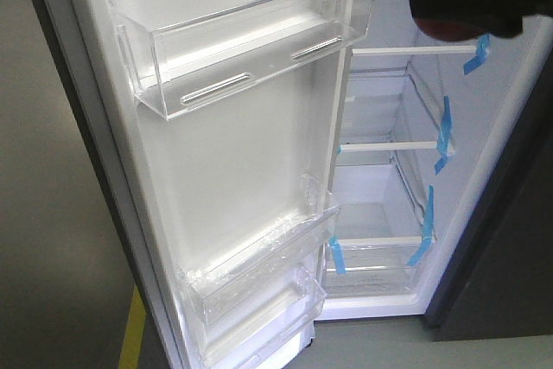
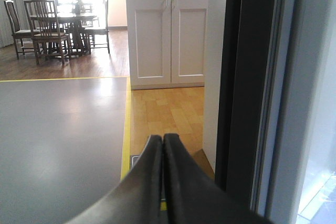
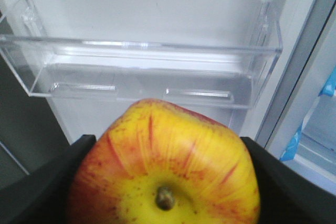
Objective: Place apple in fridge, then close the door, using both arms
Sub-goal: 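Raise the right gripper and lower the apple into the upper door bin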
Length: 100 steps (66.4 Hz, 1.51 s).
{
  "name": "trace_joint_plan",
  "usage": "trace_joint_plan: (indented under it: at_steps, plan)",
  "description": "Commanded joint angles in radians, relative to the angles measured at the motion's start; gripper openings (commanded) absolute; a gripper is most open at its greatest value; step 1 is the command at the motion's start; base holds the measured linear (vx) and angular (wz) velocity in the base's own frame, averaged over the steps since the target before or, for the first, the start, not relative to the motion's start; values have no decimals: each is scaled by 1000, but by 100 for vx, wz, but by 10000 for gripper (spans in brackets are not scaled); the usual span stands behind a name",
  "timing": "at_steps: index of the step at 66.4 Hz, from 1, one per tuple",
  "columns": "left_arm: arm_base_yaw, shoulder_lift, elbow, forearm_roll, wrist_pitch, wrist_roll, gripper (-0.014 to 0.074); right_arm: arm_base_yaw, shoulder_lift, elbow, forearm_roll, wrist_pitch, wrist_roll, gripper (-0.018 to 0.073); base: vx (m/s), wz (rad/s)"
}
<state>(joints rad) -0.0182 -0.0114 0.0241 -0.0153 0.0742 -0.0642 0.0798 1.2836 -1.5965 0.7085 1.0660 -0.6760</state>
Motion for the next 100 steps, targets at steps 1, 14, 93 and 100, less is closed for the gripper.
trace_joint_plan:
  at_steps: [1,14,93,100]
  plan:
    - [-1,-15,-17,-6,-74,0,-6,17,48,-131,68,-39,-14,143,0,0]
    - [-1,-15,-17,-6,-74,0,-6,143,183,-339,17,-74,-6,151,0,0]
    - [-1,-15,-17,-6,-74,0,-6,233,494,-490,-18,-320,51,195,0,0]
    - [-1,-15,-17,-6,-74,0,-6,233,497,-490,-21,-313,51,208,0,0]
